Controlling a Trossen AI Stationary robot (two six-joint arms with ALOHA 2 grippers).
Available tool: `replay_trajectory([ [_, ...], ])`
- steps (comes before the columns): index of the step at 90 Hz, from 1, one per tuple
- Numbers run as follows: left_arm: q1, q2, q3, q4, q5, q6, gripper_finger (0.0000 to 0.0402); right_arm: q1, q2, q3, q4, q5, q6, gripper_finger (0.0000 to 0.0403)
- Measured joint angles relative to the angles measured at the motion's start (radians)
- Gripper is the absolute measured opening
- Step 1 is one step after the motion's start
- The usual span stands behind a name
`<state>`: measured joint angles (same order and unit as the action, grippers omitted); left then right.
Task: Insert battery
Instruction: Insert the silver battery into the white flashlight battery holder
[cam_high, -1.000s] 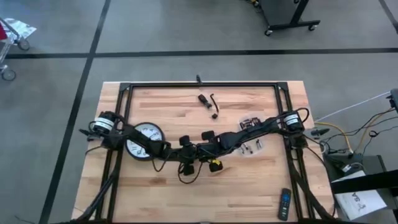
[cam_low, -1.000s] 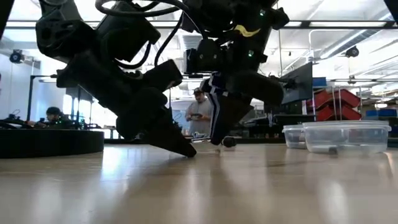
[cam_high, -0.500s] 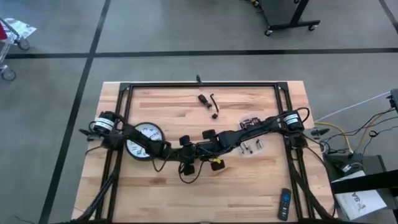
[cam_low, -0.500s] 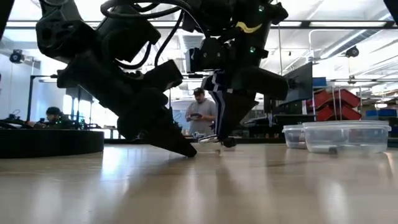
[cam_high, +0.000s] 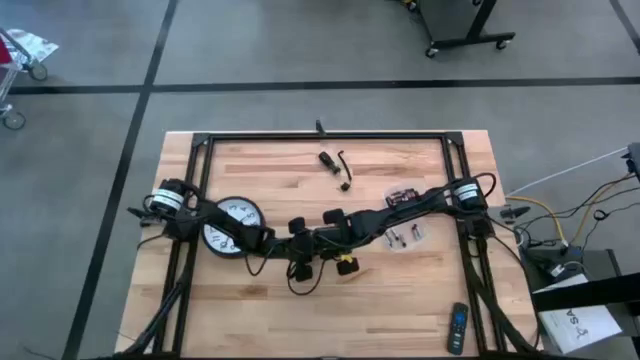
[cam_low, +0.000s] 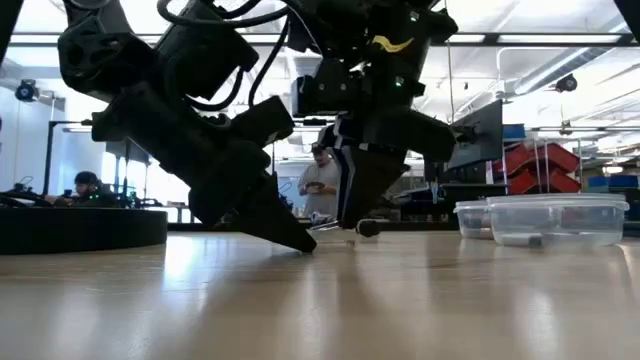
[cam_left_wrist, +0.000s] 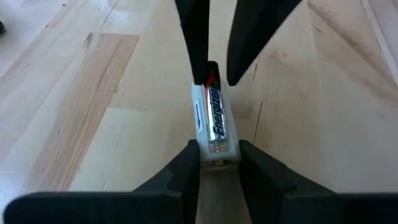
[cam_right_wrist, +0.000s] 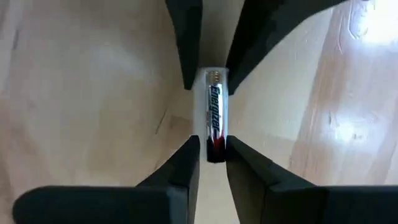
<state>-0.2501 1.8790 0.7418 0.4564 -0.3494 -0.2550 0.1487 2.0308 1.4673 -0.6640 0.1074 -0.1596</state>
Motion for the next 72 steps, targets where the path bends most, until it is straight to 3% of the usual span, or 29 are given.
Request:
replay_trajectory([
  [30,0.0,0.0,0.0,0.0,0.0,-0.001,0.0082,0.001,-0.058,0.001,-0.086,-0.006,0.003,0.0039],
  [72,0.0,0.0,0.0,0.0,0.0,-0.001,0.0082,-0.003,-0.051,-0.001,-0.074,-0.002,0.018,0.0015],
])
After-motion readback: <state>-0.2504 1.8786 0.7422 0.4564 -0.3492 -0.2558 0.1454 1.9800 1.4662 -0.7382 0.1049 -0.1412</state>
